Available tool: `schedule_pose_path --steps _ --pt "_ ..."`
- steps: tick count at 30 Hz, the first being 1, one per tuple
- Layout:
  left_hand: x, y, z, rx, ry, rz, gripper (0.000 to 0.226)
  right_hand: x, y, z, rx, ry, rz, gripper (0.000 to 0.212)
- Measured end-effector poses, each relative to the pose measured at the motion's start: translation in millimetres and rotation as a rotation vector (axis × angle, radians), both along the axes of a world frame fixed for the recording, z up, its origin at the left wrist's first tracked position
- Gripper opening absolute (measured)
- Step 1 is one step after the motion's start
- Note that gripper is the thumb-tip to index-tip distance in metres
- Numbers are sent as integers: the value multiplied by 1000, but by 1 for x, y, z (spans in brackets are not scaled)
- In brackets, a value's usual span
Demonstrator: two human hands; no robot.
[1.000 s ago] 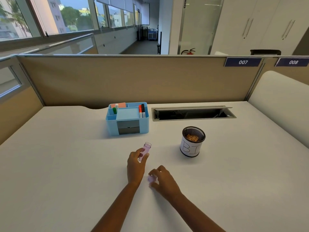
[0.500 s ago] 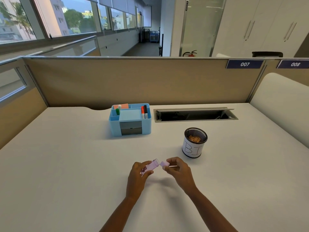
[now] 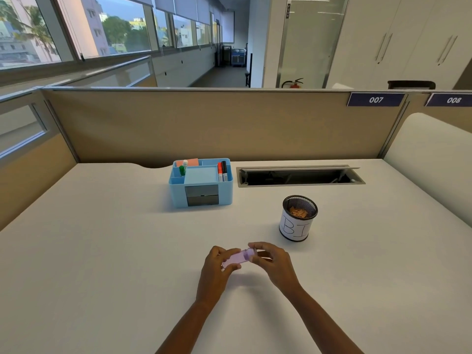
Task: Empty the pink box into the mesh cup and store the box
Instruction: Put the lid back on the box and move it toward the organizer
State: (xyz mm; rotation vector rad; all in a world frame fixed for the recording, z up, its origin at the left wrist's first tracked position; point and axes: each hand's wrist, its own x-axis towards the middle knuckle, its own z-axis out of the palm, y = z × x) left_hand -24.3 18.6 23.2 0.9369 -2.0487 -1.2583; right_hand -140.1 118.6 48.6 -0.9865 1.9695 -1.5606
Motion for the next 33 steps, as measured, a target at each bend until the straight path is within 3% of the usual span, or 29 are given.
schedule_pose_path --steps 15,21,25,33 --pt "-14 12 10 93 50 -6 38 14 -3 6 -29 205 -150 27" --pt "-20 9 13 202 21 -81 38 19 3 -2 95 404 130 76" --pt "-19 12 14 304 34 -146 36 12 3 -8 246 618 177 99" --pt "-20 18 20 386 57 -170 33 9 1 -5 300 714 123 83"
